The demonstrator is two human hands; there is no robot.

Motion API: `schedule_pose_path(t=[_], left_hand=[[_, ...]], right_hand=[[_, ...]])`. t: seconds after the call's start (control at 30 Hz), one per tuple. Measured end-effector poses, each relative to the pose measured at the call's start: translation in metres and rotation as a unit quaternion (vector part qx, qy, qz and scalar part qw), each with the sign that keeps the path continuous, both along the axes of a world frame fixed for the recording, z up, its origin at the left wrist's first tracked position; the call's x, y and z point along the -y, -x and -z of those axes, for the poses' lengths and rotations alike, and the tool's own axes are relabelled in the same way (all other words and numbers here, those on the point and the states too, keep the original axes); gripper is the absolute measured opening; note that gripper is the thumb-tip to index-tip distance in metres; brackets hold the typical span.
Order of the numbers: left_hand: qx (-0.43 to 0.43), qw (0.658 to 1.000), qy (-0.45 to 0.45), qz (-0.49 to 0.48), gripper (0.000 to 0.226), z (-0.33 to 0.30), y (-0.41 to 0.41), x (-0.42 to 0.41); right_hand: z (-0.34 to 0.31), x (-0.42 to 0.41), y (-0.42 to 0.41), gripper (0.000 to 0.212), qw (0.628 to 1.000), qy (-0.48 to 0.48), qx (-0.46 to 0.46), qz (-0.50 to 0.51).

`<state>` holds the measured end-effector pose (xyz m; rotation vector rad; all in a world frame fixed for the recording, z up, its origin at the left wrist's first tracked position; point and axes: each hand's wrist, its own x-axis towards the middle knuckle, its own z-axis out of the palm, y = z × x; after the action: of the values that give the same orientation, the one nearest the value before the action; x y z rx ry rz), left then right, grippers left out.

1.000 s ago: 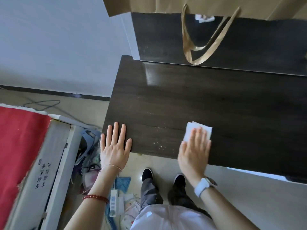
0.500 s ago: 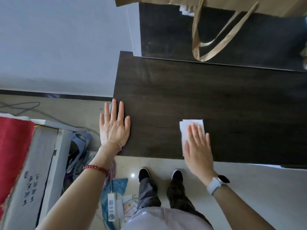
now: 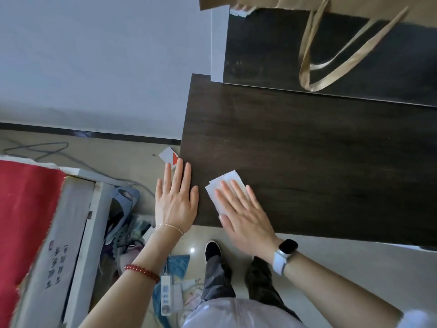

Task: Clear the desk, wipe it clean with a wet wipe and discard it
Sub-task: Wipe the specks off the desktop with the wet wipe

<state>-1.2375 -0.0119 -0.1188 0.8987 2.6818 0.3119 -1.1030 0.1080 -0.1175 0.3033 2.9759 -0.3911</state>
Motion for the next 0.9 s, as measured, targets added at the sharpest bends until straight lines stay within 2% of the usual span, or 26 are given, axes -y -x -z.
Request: schedule_pose_path(t=[0.07, 0.23, 0.33, 0.43, 0.53, 0.6, 0.67, 0.73, 0.8, 0.87, 0.9], left_hand=[[0.011, 1.000, -0.012, -0.009, 0.063, 0.001, -0.004, 0.007], [0.020, 0.999, -0.032, -0.012, 0.063, 0.002, -0.003, 0.006], [0.034, 0.998, -0.049, -0.007, 0.063, 0.003, -0.001, 0.010], [0.059, 0.985, -0.131, -0.097, 0.056, -0.001, 0.006, 0.023], [0.085, 0.934, -0.239, -0.254, 0.052, -0.009, 0.015, 0.046], [0.100, 0.911, -0.267, -0.297, 0.044, -0.012, 0.016, 0.059], [0.114, 0.907, -0.266, -0.305, 0.040, -0.012, 0.014, 0.067], [0.121, 0.914, -0.250, -0.297, 0.040, -0.010, 0.009, 0.070], [0.116, 0.922, -0.232, -0.287, 0.041, -0.008, 0.003, 0.072], [0.116, 0.925, -0.224, -0.282, 0.040, -0.006, 0.000, 0.073], [0.118, 0.926, -0.222, -0.281, 0.039, -0.006, -0.002, 0.073]], right_hand=[[0.002, -0.016, 0.002, 0.051, 1.000, -0.006, -0.008, -0.015], [-0.003, -0.065, 0.081, 0.054, 0.980, -0.018, 0.017, 0.196], [-0.003, -0.070, 0.127, 0.053, 0.973, -0.001, 0.033, 0.228], [-0.001, -0.032, 0.123, 0.054, 0.995, -0.006, 0.004, 0.096], [-0.006, 0.029, 0.076, 0.057, 0.997, 0.025, -0.018, -0.075], [-0.007, 0.049, 0.042, 0.051, 0.986, 0.018, -0.021, -0.162], [-0.004, 0.040, 0.023, 0.049, 0.981, 0.015, -0.019, -0.193], [-0.002, 0.012, 0.012, 0.049, 0.990, 0.000, -0.020, -0.142], [0.000, -0.017, 0.015, 0.051, 1.000, -0.015, -0.013, -0.008], [-0.001, -0.030, 0.039, 0.055, 0.990, -0.008, 0.002, 0.144], [-0.002, -0.027, 0.056, 0.058, 0.982, -0.004, 0.000, 0.189]])
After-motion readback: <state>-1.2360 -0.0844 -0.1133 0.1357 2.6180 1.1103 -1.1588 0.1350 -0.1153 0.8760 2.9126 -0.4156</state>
